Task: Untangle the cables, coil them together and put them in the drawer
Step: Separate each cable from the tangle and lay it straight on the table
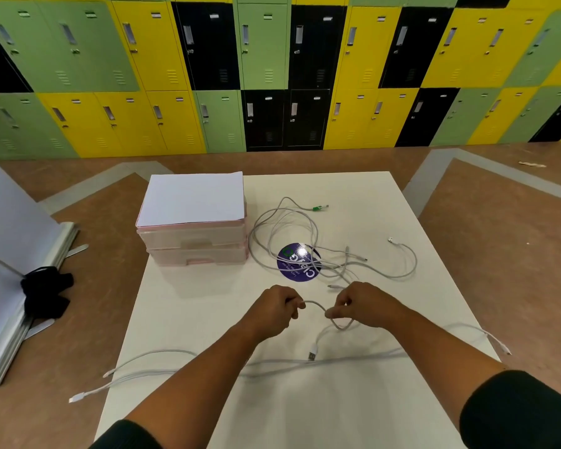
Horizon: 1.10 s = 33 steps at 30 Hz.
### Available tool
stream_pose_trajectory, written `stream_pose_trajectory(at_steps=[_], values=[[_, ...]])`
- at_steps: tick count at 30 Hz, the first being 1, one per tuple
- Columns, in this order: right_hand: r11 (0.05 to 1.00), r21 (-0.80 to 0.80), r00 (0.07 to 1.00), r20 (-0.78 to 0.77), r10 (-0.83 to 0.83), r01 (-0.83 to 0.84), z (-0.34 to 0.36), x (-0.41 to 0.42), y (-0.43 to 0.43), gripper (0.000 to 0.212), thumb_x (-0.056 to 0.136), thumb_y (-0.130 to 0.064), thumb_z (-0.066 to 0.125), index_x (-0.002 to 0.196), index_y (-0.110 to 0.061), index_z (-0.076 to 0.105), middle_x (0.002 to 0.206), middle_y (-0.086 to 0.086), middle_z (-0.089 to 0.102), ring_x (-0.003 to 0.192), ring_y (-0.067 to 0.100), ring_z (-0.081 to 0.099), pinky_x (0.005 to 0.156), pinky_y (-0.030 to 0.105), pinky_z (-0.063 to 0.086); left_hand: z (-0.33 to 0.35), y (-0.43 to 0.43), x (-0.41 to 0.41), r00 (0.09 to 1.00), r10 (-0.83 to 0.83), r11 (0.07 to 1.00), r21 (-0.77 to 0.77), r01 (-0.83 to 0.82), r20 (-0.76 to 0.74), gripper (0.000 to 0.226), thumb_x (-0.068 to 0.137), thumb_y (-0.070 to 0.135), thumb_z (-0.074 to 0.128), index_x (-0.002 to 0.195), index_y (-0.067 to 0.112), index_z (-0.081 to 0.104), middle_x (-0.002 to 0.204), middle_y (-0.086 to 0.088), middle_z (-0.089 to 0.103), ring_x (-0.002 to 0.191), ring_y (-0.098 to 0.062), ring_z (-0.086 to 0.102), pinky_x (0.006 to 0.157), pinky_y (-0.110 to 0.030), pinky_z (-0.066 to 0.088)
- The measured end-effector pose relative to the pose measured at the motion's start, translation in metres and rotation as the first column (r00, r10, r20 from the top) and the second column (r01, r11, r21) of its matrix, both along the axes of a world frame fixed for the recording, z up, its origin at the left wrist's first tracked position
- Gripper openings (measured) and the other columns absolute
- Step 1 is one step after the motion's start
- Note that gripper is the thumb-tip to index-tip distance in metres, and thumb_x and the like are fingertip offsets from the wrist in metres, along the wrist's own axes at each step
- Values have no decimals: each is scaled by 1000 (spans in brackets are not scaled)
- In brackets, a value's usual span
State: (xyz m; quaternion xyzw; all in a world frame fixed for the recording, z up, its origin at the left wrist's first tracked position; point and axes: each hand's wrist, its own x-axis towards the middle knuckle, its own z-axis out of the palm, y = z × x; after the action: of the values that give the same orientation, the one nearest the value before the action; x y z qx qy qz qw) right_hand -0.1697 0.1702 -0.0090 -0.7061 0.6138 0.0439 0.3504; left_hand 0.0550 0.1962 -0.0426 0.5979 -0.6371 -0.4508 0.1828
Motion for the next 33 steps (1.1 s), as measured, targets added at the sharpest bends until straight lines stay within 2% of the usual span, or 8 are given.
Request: stream_pose_trajectory(at_steps=[4, 9, 14, 17, 20, 25, 28, 33], values=[[993, 102, 998, -20, 60, -58, 5, -8, 1, 17, 76, -47, 79, 78, -31, 77, 68, -10, 65, 62, 4, 56, 60, 19, 42, -1, -5, 3, 989, 104, 995, 17, -103, -101, 24, 102, 13, 49, 96, 9, 72, 75, 1, 68, 50, -6, 55, 49, -15, 42], [995, 78, 991, -114, 64, -55, 4, -11, -1, 9, 91, -29, 62, 86, -26, 69, 79, -1, 71, 58, 14, 67, 54, 24, 49, 0, -4, -3, 997, 68, 997, -37, -69, -29, 25, 101, 13, 47, 96, 14, 71, 72, 9, 60, 60, -4, 50, 55, -13, 37], [986, 17, 976, 144, -166, 165, 1, -2, 0, 30, 93, -2, 41, 98, -20, 65, 92, 9, 70, 60, 16, 64, 52, 26, 49, 5, 1, -14, 998, -31, 999, 45, 29, 54, 25, 100, 16, 44, 96, 16, 68, 75, 11, 60, 69, -6, 56, 60, -18, 38], [988, -53, 972, 192, -132, 145, 2, 5, -1, 24, 96, -13, 50, 98, -25, 70, 85, 3, 71, 67, 12, 62, 60, 26, 48, 5, 1, -20, 998, -36, 988, 154, 28, 49, 27, 98, 11, 38, 110, 15, 62, 94, -2, 68, 69, -17, 63, 53, -22, 46], [989, -96, 975, 205, -89, 111, 5, 11, -3, 13, 95, -28, 60, 93, -27, 74, 83, 2, 70, 78, 18, 66, 70, 35, 52, 5, 0, -28, 999, -29, 984, 173, 34, -35, 32, 97, 8, 40, 123, 17, 55, 104, -4, 66, 68, -15, 65, 52, -22, 47], [983, -156, 980, 190, -65, 95, 8, 17, -3, 15, 92, -31, 63, 87, -29, 77, 76, -3, 70, 69, 13, 62, 70, 35, 51, 7, -4, -40, 996, 52, 999, 7, -51, -75, 27, 103, 20, 45, 106, 10, 69, 78, 8, 62, 72, -13, 57, 65, -22, 41], [984, -155, 987, 147, -69, 92, 8, 15, -2, 11, 89, -35, 67, 85, -31, 77, 67, -8, 64, 60, 7, 56, 63, 28, 47, 8, -4, -39, 999, 46, 998, -30, -46, -9, 30, 102, 23, 47, 96, 13, 75, 80, 10, 65, 66, -7, 55, 58, -13, 35], [970, -195, 988, 92, -127, 143, 6, 10, -3, 22, 77, -49, 75, 72, -29, 69, 67, -6, 62, 58, 8, 55, 59, 28, 43, 9, -7, -37, 999, 30, 998, -55, -28, 40, 24, 100, 24, 55, 98, 17, 77, 95, 4, 74, 67, -3, 56, 59, -15, 37]])
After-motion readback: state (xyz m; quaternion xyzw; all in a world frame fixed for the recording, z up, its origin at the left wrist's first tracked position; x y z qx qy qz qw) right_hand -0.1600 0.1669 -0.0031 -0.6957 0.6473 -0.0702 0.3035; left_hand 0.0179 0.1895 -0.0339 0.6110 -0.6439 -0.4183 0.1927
